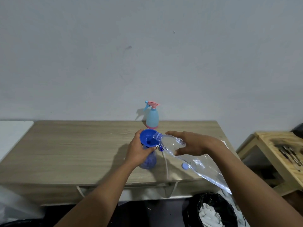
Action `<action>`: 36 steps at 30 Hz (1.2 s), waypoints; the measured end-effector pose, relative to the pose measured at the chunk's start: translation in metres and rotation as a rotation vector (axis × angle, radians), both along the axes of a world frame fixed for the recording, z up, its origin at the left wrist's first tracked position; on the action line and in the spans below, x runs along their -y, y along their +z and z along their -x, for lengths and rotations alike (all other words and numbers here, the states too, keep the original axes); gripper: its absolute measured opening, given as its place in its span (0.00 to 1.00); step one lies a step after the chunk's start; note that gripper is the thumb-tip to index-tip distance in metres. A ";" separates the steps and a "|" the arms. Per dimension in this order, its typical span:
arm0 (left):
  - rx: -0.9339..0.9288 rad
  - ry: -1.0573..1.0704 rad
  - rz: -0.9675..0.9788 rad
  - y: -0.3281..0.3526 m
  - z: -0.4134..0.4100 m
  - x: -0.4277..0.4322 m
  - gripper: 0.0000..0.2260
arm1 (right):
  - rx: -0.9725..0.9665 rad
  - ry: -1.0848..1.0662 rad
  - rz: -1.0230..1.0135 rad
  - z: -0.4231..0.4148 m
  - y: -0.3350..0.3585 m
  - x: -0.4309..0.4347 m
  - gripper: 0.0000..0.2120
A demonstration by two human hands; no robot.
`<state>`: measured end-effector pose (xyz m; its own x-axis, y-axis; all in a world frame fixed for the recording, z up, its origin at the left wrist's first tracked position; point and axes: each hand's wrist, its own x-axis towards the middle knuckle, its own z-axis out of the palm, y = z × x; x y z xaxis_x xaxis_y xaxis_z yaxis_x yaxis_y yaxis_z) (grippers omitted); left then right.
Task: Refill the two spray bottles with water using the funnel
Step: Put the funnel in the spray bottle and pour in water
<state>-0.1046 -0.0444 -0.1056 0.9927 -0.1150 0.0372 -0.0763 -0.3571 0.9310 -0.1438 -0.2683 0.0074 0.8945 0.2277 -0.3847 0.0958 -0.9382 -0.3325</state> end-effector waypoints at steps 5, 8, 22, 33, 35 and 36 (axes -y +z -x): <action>-0.002 -0.004 0.009 -0.002 0.000 0.000 0.33 | 0.030 -0.003 -0.112 0.002 -0.010 0.009 0.40; 0.003 -0.002 0.019 -0.004 0.000 -0.001 0.33 | 0.090 -0.026 -0.235 0.000 -0.014 0.016 0.39; -0.017 0.010 0.009 -0.010 -0.003 0.002 0.37 | 0.731 -0.591 -0.701 -0.035 -0.058 0.040 0.42; -0.037 0.001 0.056 -0.011 0.000 0.002 0.36 | 0.726 -0.743 -0.722 -0.072 -0.087 0.023 0.50; -0.047 0.003 0.057 -0.013 0.000 0.001 0.41 | 0.717 -0.748 -0.742 -0.071 -0.087 0.024 0.52; -0.053 0.007 0.056 -0.013 0.001 0.001 0.44 | 0.715 -0.755 -0.754 -0.069 -0.088 0.024 0.53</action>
<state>-0.1056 -0.0454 -0.1185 0.9942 -0.1076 -0.0090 -0.0244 -0.3051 0.9520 -0.0746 -0.2920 -0.0804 0.8494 -0.4732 0.2336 0.0012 -0.4409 -0.8976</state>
